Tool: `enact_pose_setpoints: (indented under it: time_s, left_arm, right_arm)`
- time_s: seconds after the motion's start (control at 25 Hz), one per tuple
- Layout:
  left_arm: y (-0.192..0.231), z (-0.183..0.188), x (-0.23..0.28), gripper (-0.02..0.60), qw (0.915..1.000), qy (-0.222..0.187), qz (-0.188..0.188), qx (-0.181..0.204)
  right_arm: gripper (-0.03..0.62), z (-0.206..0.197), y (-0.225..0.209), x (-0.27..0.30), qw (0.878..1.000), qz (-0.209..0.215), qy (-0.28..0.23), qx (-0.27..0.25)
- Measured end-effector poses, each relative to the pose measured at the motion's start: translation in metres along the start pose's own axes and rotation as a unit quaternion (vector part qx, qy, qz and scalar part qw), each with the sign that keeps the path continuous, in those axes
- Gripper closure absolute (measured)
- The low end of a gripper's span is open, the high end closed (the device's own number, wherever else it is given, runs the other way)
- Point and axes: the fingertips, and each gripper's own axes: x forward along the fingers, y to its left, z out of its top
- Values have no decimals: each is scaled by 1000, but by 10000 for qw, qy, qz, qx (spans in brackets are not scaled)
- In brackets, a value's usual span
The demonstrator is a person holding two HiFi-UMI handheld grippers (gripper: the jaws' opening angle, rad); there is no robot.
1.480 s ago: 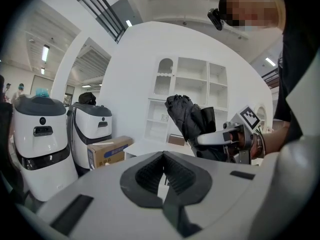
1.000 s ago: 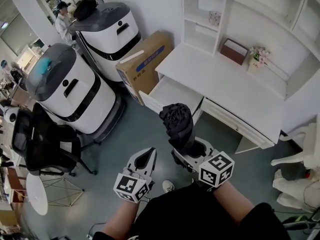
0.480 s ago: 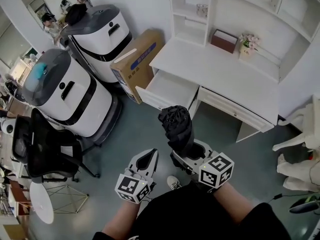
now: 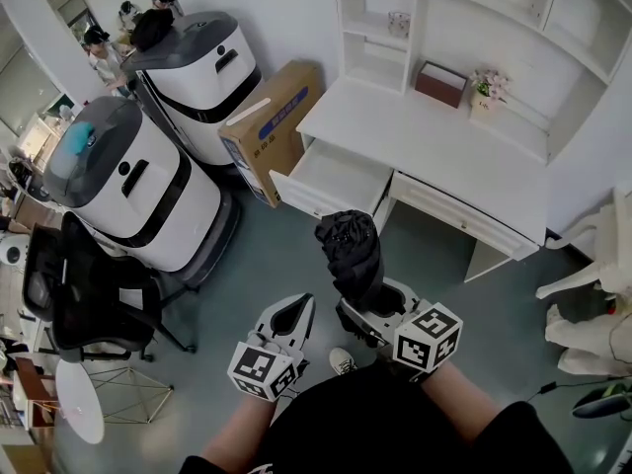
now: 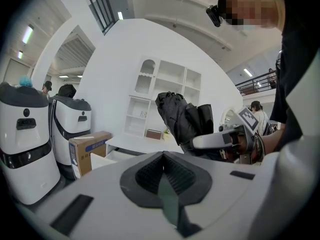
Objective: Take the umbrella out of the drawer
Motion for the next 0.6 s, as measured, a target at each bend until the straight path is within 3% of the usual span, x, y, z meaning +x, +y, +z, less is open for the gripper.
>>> enact_pose_setpoints:
  time_s: [0.6]
  left_arm:
    - [1,-6,7,578,9999,-15,5,-102]
  right_arm:
    - [345,-2,-4,2,10000,65,45,-23]
